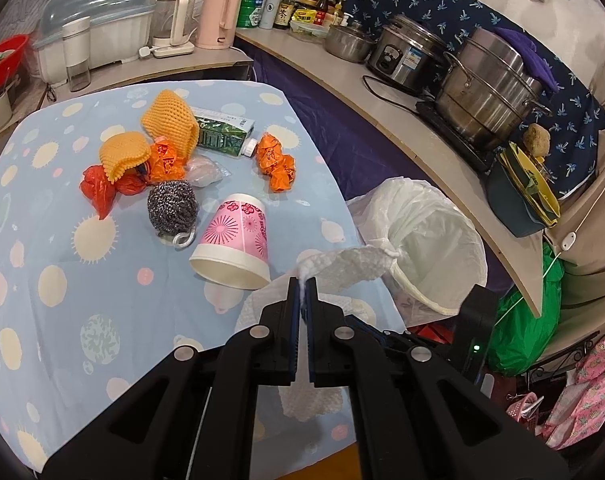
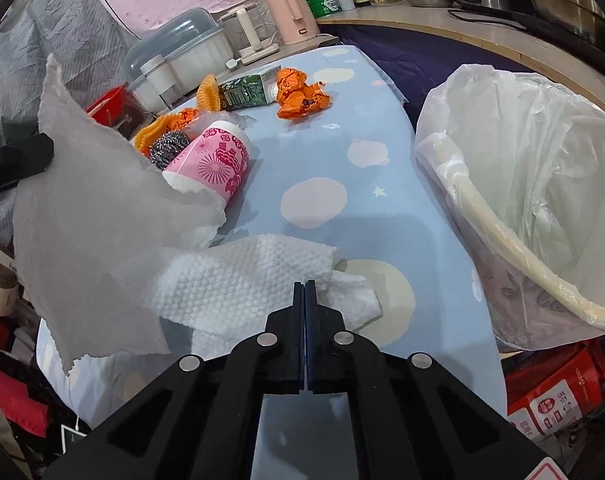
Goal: Collect trash
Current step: 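Lower the paper towel into the bin and open the left gripper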
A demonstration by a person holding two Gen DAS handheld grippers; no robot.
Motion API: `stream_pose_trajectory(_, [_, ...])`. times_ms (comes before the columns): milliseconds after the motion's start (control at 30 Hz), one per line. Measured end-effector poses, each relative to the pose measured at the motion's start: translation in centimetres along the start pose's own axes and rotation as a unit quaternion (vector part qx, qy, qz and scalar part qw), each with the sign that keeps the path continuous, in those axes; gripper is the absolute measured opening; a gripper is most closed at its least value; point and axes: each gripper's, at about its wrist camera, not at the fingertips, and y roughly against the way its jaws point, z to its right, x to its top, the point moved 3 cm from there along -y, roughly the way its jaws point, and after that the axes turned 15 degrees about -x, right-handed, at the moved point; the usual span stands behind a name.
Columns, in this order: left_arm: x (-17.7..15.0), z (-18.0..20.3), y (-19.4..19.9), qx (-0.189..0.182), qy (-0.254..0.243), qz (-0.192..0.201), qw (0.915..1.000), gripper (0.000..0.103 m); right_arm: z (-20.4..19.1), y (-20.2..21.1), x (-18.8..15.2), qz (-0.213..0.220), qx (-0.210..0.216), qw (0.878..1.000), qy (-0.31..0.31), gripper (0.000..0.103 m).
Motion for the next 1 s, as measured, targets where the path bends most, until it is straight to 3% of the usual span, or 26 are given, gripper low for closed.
stream_pose_trajectory(100, [0.1, 0.1, 0.1, 0.001, -0.001, 0.003, 1.0000, 0.002, 0.2, 0.7, 0.4, 0.010, -0.007, 1.000, 0.001, 0.003])
stream_pose_trajectory(133, [0.1, 0.1, 0.1, 0.002, -0.001, 0.004, 1.0000, 0.002, 0.3, 0.8, 0.4, 0.011, -0.010, 1.000, 0.000, 0.010])
stream_pose_trajectory(233, [0.0, 0.0, 0.0, 0.004, 0.000, 0.002, 1.0000, 0.002, 0.6, 0.7, 0.6, 0.020, -0.018, 1.000, -0.013, 0.053])
stream_pose_trajectory(267, [0.0, 0.0, -0.1, 0.005, 0.001, 0.001, 1.0000, 0.002, 0.6, 0.5, 0.7, 0.022, -0.019, 0.999, -0.013, 0.055])
stream_pose_trajectory(400, [-0.3, -0.3, -0.2, 0.008, 0.004, -0.001, 1.0000, 0.002, 0.1, -1.2, 0.6, 0.001, -0.011, 1.000, -0.006, 0.053])
stream_pose_trajectory(567, [-0.4, -0.5, -0.2, 0.009, 0.006, -0.002, 0.9999, 0.002, -1.0, -1.6, 0.1, -0.013, 0.001, 1.000, 0.011, 0.009])
stream_pose_trajectory(800, [0.2, 0.6, 0.4, 0.003, -0.006, 0.007, 1.0000, 0.002, 0.2, 2.3, 1.1, 0.034, 0.008, 0.999, -0.010, 0.005])
stream_pose_trajectory(1000, [1.3, 2.7, 0.5, -0.009, -0.027, 0.016, 0.9995, 0.002, 3.1, 6.5, 3.4, 0.084, -0.011, 0.996, -0.039, 0.005])
